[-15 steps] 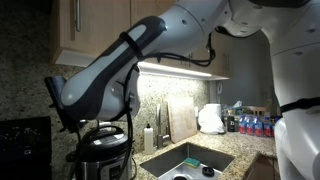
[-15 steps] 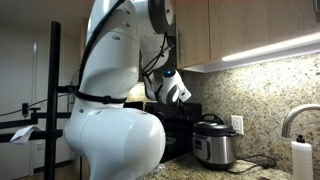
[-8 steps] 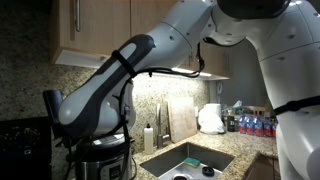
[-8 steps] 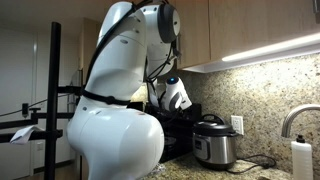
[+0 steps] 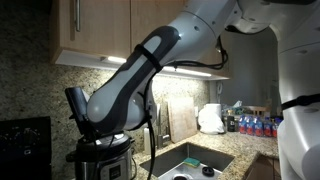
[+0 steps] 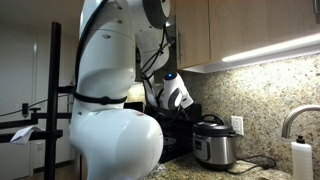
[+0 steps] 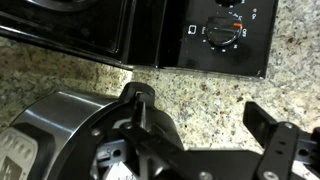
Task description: Remove the lid from the pressure cooker
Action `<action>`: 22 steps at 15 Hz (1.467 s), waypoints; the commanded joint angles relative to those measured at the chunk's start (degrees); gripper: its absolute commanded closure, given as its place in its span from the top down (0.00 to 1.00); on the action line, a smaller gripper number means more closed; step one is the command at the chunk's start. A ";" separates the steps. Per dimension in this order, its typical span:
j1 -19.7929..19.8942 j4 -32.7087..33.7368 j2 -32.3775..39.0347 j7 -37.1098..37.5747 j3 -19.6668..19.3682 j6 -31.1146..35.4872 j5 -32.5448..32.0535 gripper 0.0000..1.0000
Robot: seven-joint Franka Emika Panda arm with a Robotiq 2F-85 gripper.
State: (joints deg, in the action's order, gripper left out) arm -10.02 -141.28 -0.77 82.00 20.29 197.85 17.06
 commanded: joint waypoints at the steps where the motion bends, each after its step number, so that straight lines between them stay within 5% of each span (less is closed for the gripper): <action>1: 0.00 -1.32 -1.21 0.04 -0.21 0.00 -0.93 1.00; 7: -2.29 -2.95 -2.90 -1.17 -2.30 -0.17 -0.32 1.00; 14: 0.52 -2.28 -3.45 -1.96 -7.89 -0.45 -2.32 1.00; 17: -0.20 0.30 -1.26 -1.26 -9.80 -0.70 -5.68 1.00; 22: 0.92 4.79 4.28 -5.71 -11.35 0.03 -2.10 1.00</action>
State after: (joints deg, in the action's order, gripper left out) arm -9.93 -139.47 -0.35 79.30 9.68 197.70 13.12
